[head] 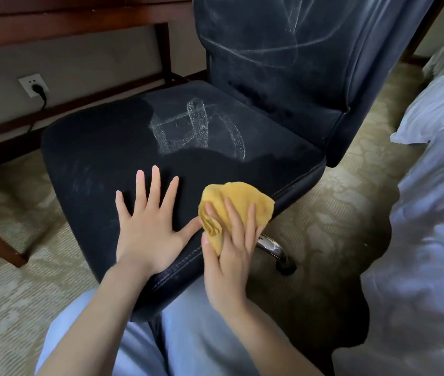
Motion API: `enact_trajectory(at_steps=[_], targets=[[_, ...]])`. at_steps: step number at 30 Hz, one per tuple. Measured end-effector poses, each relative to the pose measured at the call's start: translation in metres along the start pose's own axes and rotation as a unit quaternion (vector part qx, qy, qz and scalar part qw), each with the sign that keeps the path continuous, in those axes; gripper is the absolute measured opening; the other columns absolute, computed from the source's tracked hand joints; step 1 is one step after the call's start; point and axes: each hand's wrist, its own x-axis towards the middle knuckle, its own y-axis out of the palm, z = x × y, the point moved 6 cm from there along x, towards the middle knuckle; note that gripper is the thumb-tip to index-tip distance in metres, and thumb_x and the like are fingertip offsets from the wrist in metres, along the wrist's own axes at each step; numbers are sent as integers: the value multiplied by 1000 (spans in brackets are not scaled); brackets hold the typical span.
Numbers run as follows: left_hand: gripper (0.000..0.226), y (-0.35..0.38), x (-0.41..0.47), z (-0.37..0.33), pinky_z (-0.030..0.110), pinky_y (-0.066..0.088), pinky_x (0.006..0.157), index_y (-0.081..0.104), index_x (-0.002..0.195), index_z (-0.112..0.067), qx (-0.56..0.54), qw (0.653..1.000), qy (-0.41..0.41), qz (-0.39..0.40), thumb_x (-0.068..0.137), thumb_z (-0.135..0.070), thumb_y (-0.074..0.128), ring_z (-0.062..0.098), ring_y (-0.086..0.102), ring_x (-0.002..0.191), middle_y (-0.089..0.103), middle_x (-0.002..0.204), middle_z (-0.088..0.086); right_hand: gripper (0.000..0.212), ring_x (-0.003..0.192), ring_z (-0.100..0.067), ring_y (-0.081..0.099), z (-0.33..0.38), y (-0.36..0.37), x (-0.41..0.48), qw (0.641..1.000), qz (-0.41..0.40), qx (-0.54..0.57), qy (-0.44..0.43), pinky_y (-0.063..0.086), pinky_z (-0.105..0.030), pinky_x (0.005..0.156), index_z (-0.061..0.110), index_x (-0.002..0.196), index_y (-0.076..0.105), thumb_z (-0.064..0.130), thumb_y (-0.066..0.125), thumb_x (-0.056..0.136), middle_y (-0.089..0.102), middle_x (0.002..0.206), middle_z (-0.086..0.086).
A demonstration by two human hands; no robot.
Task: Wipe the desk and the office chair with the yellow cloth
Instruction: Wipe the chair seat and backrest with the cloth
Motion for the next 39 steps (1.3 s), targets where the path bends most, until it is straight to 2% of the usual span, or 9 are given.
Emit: enact_trajectory(at_steps=[4,8,11,16,19,24,29,35,39], targets=[[67,-5,4,23,41,-20,113,-4,151,-36,-42,998,43,1,87,-55,4,4,-38,134,-29,150,-15,40,141,-21,26,24,12,-11,988,39,-33,-146,10,-57,113,27,127,59,36,41,93,48,141,8],[65,-12,7,43,30,-23,111,-4,146,-40,-59,996,68,0,84,-57,-4,0,-34,136,-22,152,-16,38,136,-17,37,34,23,-11,949,75,-78,-297,22,-50,113,30,128,58,37,38,97,51,139,8],[61,-15,12,56,28,-19,113,3,148,-39,-69,995,71,0,89,-55,9,0,-28,139,-15,155,-17,39,136,-18,36,13,19,1,930,72,-131,-337,24,-49,112,33,133,53,35,41,96,48,141,7],[58,-19,19,70,30,-15,115,13,149,-35,-61,995,78,-14,96,-58,22,1,-20,142,-7,156,-16,37,139,-19,30,-47,-16,36,966,1,-162,-200,14,-48,115,33,132,51,35,40,97,46,142,8],[64,-20,19,73,28,-14,115,19,150,-33,-72,994,80,-16,89,-53,22,2,-18,143,-3,156,-15,40,137,-16,29,-66,-37,56,988,-76,-96,-90,7,-47,116,27,134,48,35,40,96,42,140,16],[63,-20,20,72,27,-14,114,23,149,-33,-89,992,84,-22,89,-51,25,1,-17,143,-1,156,-16,50,137,-8,23,-89,-56,85,985,-123,-80,94,2,-45,118,14,133,53,41,35,94,42,134,17],[65,-20,20,73,30,-13,116,22,151,-30,-93,992,79,-31,90,-53,24,1,-18,143,-2,156,-17,46,143,-19,19,-115,-71,129,963,-14,-223,151,2,-47,117,16,140,45,35,30,100,40,147,3],[69,-16,17,66,32,-13,117,19,152,-26,-80,994,57,-44,90,-54,20,0,-18,142,0,156,-16,55,146,-24,-2,-117,-47,160,899,162,-344,218,-4,-55,111,28,151,16,47,13,99,8,159,6],[69,-15,16,63,32,-14,116,14,152,-27,-64,995,53,-47,90,-56,16,0,-22,140,-7,155,-17,57,146,-24,-6,-84,-12,155,892,242,-358,134,-3,-50,114,28,151,11,48,12,99,0,160,7]])
